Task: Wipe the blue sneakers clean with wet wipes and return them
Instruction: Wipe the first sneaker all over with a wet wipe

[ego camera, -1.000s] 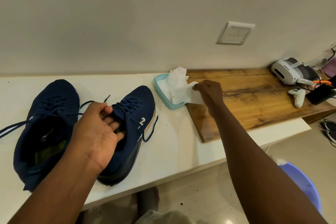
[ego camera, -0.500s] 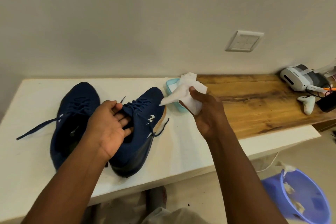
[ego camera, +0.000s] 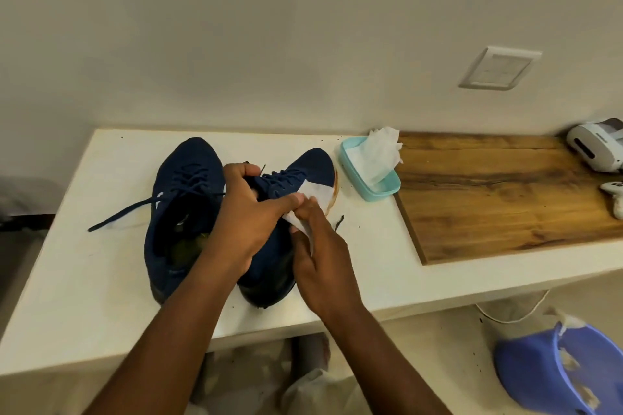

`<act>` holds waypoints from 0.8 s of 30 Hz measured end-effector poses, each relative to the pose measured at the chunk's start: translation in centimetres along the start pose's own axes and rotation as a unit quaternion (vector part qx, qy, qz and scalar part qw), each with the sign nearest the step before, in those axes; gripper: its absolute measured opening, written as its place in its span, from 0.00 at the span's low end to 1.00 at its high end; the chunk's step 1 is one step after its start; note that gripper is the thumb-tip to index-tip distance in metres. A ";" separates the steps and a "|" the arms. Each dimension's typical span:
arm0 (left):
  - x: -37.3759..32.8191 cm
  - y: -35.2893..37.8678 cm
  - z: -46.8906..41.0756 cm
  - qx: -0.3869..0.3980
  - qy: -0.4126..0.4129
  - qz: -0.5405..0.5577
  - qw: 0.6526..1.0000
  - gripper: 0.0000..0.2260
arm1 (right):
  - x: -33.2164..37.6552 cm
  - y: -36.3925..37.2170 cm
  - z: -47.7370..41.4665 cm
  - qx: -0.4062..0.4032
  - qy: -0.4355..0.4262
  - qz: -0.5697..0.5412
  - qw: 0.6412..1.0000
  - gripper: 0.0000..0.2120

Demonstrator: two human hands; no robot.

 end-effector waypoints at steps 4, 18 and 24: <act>-0.7 0.5 0.1 -0.004 0.052 -0.102 0.993 0.25 | -0.8 0.2 -0.2 -0.034 -0.012 0.022 0.999 0.20; 2.2 -0.5 -0.1 -0.020 -0.115 0.095 0.989 0.19 | 0.8 -1.1 1.9 -0.042 -0.005 0.109 0.993 0.27; 2.2 -0.1 0.5 0.008 -0.104 0.053 0.993 0.11 | -1.2 -1.4 -1.6 -0.029 0.026 0.095 0.995 0.24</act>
Point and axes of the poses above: each hand's wrist, its own z-axis away from the middle knuckle, its own y-axis out of the palm, x = y × z, the point moved 10 cm from there along -z, towards the middle knuckle, and after that the axes turned 2 degrees about x, right-handed, at the moved point
